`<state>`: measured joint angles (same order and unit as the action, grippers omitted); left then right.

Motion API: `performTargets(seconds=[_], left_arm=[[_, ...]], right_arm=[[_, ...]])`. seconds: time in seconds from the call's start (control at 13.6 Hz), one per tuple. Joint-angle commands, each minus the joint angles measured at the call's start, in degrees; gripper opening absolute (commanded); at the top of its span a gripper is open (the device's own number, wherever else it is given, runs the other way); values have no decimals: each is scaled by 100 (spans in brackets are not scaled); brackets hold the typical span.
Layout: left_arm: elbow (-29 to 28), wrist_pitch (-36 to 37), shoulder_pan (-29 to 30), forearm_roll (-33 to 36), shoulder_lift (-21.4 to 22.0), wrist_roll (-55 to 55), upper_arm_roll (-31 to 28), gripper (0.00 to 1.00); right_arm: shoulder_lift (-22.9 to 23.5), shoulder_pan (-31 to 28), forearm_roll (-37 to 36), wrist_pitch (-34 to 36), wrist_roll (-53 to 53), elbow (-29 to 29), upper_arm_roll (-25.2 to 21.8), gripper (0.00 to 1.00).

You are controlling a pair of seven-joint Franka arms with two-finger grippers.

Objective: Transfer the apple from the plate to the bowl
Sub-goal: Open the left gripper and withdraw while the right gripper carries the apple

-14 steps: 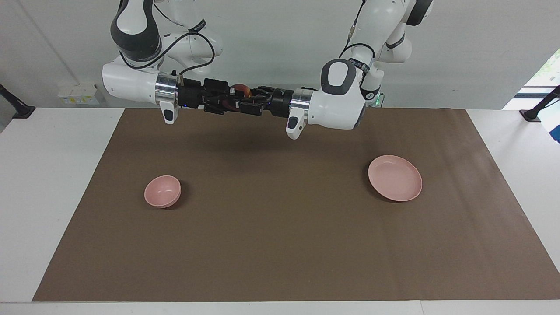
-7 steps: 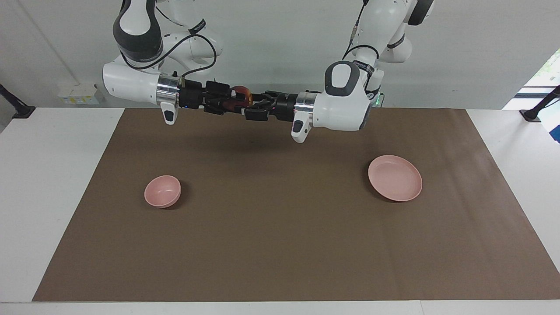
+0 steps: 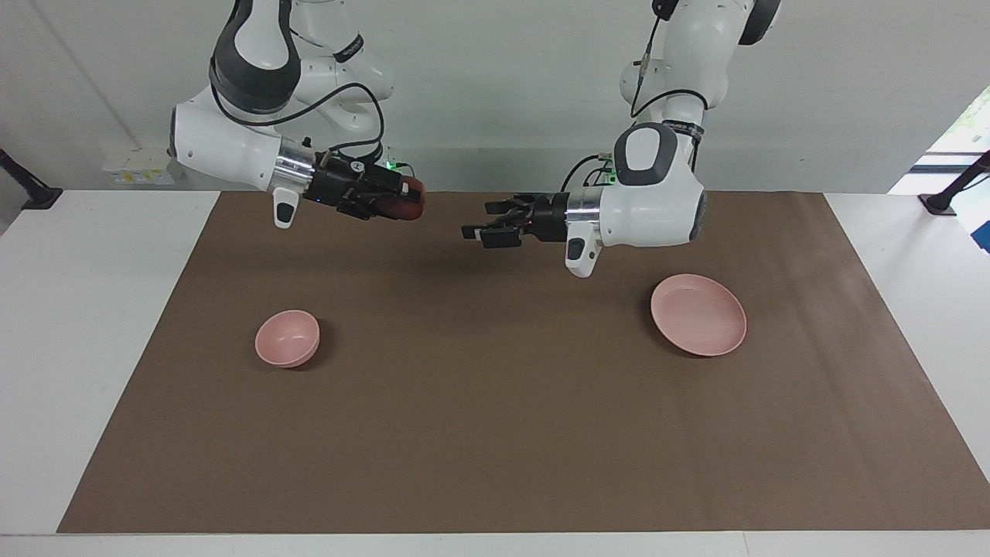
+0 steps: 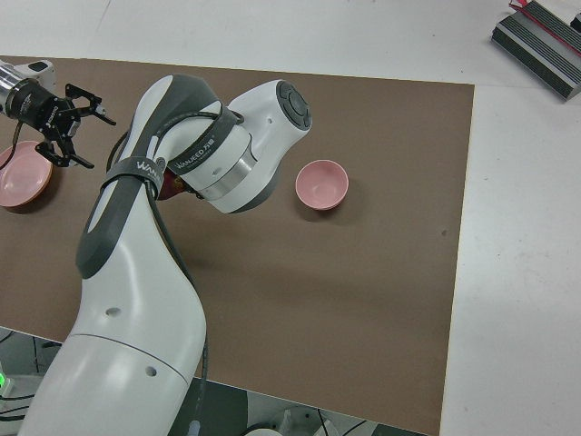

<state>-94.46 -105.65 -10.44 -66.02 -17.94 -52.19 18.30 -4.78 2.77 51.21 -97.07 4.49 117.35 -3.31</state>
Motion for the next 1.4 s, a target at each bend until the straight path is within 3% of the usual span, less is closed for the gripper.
performTargets(seconds=[0.0,0.07,0.22,0.37,0.66,0.96,1.18,1.32], left_arm=[[-125,97,252,588,116,-90,15,100],[-117,63,279,817,116,-124,7,100],[-81,-95,244,1946,107,-125,-2,100],[-90,-9,279,2452,107,-160,-2,100],[-90,202,262,4156,185,-230,-2,100],[-73,343,770,4405,440,-239,-64,100],[93,317,1113,4405,906,-160,-72,100],[103,361,1149,4414,915,-186,-81,100]], right_arm=[[441,-118,-1152,-101,254,-518,41,0],[538,-110,-1827,-493,315,-598,41,0],[828,-31,-3032,-1346,456,-608,50,0],[1100,31,-4079,-2033,509,-599,67,0],[1506,-4,-5426,-2720,544,-599,59,0],[1708,-74,-6069,-2958,518,-599,50,0],[1875,-119,-6149,-3116,457,-581,41,0],[1963,-136,-6158,-3291,430,-581,32,0]])
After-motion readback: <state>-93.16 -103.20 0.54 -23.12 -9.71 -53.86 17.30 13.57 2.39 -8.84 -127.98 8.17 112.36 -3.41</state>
